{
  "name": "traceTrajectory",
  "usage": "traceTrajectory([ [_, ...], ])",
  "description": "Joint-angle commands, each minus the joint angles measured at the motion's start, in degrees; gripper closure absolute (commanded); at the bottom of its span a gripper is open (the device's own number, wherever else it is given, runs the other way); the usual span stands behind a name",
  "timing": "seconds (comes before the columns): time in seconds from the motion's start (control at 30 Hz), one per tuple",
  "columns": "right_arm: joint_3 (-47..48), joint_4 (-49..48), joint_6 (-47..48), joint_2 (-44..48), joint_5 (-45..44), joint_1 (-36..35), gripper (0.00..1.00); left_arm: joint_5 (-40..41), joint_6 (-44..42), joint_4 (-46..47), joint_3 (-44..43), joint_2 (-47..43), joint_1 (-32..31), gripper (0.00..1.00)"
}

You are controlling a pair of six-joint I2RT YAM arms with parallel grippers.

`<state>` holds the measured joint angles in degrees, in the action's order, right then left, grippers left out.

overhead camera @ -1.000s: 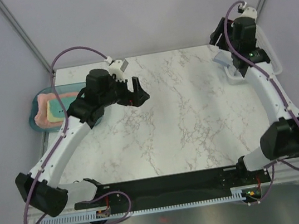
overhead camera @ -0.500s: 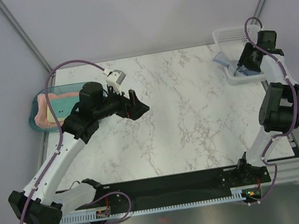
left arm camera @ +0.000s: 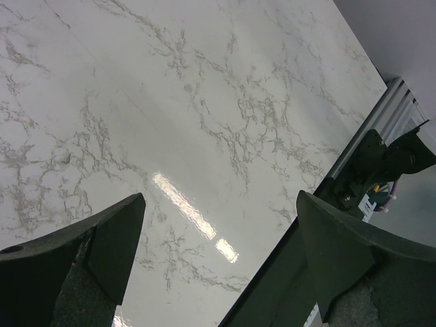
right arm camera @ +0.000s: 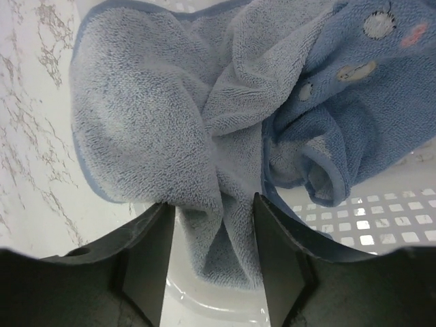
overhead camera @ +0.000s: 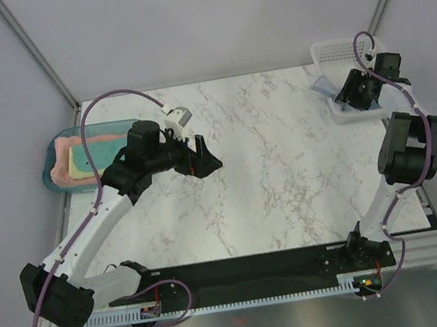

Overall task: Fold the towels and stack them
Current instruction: Grab crumpled towel, then move the towel to the center of the board

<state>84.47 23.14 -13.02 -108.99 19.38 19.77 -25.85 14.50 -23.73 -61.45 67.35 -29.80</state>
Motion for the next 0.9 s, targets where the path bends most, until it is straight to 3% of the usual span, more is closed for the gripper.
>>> traceTrajectory([
  [0.0, 0.5, -2.7, 0.7, -2.0, 2.4, 0.4, 0.44, -1.7, 0.1, 2.0, -0.1, -0.2, 0.1, 0.00],
  [0.03, 1.5, -2.7, 0.4, -2.3, 2.8, 0.4, 0.48, -1.7, -0.2, 2.0, -0.1, -0.3, 0.1, 0.00],
  [0.13, 4.2, -2.4, -0.6, -1.8, 2.4, 0.4, 0.79, -0.2, -0.5, 1.8, 0.3, -0.9, 0.1, 0.00],
  [0.17, 5.0, -2.1, -1.0, -1.1, 2.2, 0.4, 0.96, 0.0, -0.6, 1.7, 0.5, -1.3, 0.1, 0.00],
  [0.2, 5.7, -2.0, -1.7, 1.0, 1.8, 0.4, 1.00, 0.1, -0.6, 1.8, 0.5, -1.3, 0.1, 0.00],
  [0.37, 11.7, -3.0, -8.7, 10.0, 3.6, 0.4, 1.00, 0.0, -0.2, 1.9, 0.5, -1.4, 0.8, 0.00],
  [0.57, 11.2, -19.4, -24.5, 25.3, 13.9, 0.4, 1.00, -0.5, 1.1, 1.7, 0.5, -2.6, 2.2, 0.00],
  [0.73, 5.9, -36.8, -45.7, 35.5, 20.7, -0.4, 1.00, -2.1, 1.9, 2.2, 0.2, -4.2, 2.3, 0.00],
  [0.87, 5.5, -36.0, -48.4, 39.0, 25.5, -4.8, 1.00, -4.0, 3.6, 2.1, -1.6, -6.0, 2.3, 0.00],
])
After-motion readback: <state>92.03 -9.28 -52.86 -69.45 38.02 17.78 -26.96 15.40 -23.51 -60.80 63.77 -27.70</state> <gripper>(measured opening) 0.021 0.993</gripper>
